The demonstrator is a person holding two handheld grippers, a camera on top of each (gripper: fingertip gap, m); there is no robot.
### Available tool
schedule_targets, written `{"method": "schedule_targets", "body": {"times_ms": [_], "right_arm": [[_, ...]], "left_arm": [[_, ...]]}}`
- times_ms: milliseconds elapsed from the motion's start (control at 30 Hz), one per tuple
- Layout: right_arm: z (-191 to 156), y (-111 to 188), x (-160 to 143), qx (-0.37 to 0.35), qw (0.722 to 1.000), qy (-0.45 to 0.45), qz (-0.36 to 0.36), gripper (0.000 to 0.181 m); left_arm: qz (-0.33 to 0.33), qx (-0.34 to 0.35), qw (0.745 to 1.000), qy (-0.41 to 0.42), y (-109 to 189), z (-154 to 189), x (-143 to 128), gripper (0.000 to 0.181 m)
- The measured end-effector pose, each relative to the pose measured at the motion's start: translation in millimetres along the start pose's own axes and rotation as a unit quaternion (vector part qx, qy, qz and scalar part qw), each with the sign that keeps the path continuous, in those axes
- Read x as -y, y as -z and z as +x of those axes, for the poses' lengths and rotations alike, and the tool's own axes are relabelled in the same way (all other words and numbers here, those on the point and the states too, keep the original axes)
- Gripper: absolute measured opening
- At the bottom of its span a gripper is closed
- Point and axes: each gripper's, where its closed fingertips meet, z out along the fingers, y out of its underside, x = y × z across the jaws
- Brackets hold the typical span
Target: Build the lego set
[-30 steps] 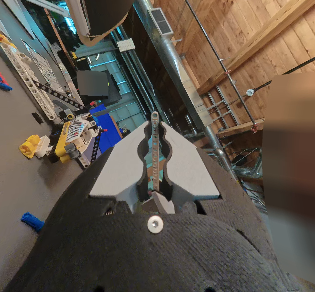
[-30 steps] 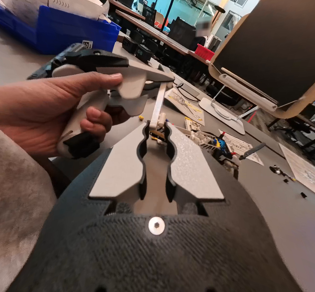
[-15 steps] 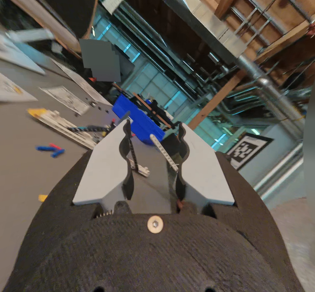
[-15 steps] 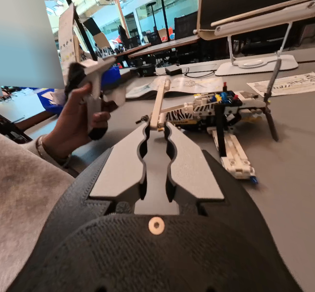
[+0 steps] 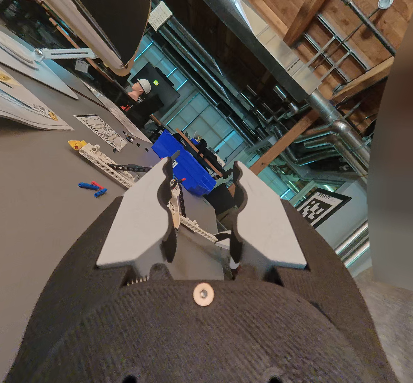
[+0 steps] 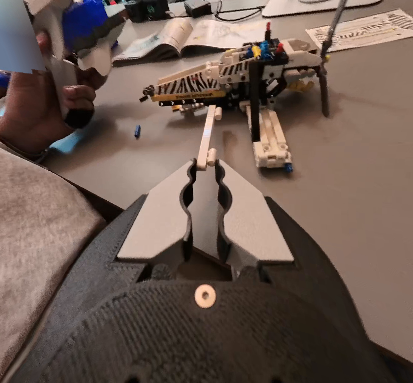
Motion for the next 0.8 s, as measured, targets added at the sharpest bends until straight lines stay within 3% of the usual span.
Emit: {"method": "schedule_targets", "body": {"times_ms": [200,800], "right_arm": [[18.6,1.4,-7.0,-0.028,0.999,0.007,-0.019,0.015],[31.0,-15.1,0.6,-0.036,0.999,0.014,-0.022,0.015]], "left_arm": [[-0.005,-0.001,1.0,0.011,-1.2,-2.0,-1.9,0.051],[-0.014,0.0,1.0,0.02,-2.9,-4.0,-6.0,0.05]]}}
